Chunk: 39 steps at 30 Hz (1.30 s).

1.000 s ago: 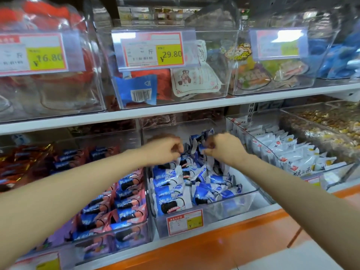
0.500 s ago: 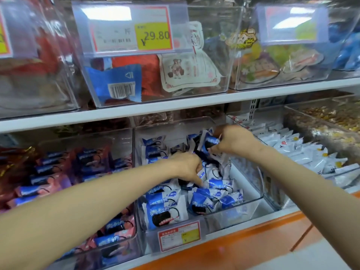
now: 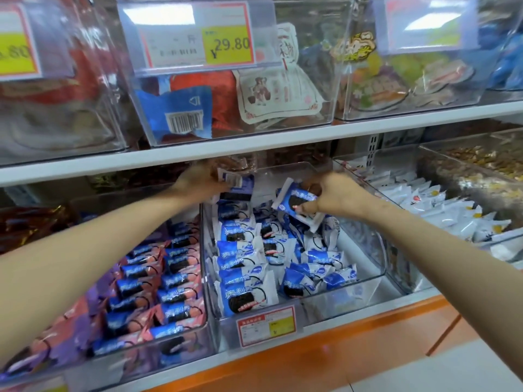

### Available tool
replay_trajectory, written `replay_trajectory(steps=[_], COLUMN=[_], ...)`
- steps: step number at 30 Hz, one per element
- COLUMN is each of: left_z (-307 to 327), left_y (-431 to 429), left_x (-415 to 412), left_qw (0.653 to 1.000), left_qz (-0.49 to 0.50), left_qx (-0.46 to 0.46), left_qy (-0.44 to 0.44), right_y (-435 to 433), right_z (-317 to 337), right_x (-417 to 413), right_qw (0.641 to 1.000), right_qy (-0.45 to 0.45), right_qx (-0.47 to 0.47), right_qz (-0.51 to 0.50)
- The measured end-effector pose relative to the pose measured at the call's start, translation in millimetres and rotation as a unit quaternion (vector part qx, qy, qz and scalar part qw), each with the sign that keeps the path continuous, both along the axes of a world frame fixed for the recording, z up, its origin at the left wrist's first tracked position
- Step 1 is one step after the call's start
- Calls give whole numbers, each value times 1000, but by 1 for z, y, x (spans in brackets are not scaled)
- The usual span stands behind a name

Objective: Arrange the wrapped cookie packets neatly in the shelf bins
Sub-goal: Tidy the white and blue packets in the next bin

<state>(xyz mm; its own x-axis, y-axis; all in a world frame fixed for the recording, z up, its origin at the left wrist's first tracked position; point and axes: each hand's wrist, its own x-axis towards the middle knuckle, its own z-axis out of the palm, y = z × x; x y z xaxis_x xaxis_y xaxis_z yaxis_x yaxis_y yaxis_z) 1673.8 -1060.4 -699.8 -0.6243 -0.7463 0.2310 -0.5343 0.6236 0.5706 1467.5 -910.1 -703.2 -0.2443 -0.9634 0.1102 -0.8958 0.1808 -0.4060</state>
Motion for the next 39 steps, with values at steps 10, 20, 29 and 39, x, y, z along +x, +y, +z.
replay_trajectory(steps=[10,20,29,39], left_z=[-14,-19,-13,-4], left_y=[-8,-13,-12,-5], left_x=[1,-1,-2,-7], left_qw=[937,977,976,924], left_qz=[91,47,27,-80], left_qx=[-203,-105,-155,-129], left_qy=[-268,-178,-152,-350], right_y=[-94,-126,-118,-77], right_z=[-23,-34,-37,-43], right_x=[18,5,5,-8], right_qw=[994,983,972,876], right_qy=[-57,155,215,389], right_qx=[-92,2,-32,118], right_qz=[21,94,93,258])
